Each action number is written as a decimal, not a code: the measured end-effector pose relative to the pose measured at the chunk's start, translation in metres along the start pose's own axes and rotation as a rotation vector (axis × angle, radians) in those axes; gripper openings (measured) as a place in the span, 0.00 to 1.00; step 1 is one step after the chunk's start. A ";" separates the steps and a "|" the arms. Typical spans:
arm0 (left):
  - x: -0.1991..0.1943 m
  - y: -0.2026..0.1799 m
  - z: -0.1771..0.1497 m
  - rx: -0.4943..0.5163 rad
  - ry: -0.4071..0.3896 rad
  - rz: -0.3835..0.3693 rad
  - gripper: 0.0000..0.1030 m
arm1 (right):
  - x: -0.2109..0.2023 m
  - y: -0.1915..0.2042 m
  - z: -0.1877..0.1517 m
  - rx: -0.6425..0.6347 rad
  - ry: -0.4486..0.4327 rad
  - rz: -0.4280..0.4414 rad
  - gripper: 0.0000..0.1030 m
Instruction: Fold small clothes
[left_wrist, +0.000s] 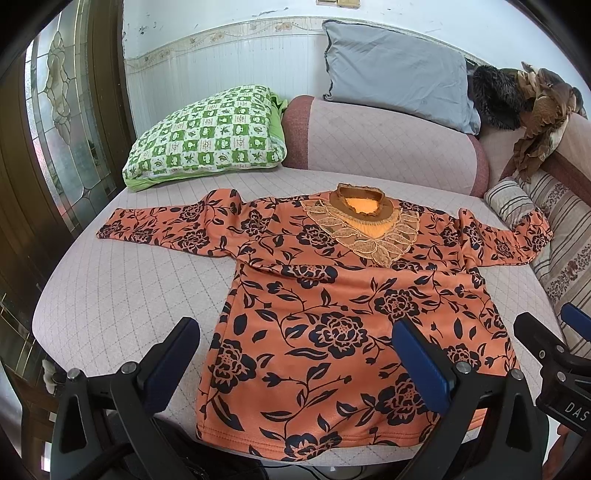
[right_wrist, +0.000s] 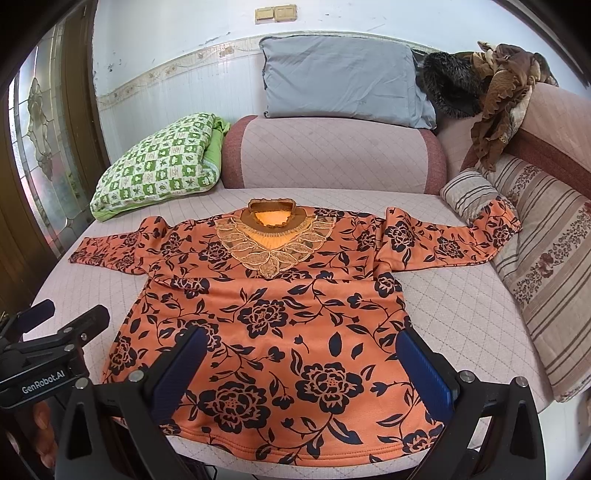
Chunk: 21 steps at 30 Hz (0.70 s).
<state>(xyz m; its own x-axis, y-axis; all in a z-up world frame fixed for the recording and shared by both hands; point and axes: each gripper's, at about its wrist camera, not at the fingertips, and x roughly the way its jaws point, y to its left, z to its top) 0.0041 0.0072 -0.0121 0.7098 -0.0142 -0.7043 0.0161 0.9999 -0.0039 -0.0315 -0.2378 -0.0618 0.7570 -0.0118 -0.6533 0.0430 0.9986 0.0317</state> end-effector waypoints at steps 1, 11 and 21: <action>0.000 0.000 0.000 0.000 -0.001 0.000 1.00 | 0.000 0.000 0.000 0.002 0.001 0.003 1.00; 0.002 0.000 0.000 0.001 -0.001 0.003 1.00 | -0.001 0.001 0.000 0.000 -0.002 0.003 1.00; 0.038 0.009 -0.011 0.012 0.052 0.039 1.00 | 0.018 -0.034 -0.008 0.084 0.054 0.072 1.00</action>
<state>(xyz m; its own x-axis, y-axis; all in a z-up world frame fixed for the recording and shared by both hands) 0.0239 0.0154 -0.0464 0.6729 0.0251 -0.7393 -0.0016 0.9995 0.0325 -0.0249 -0.2712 -0.0810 0.7241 0.0653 -0.6866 0.0458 0.9888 0.1423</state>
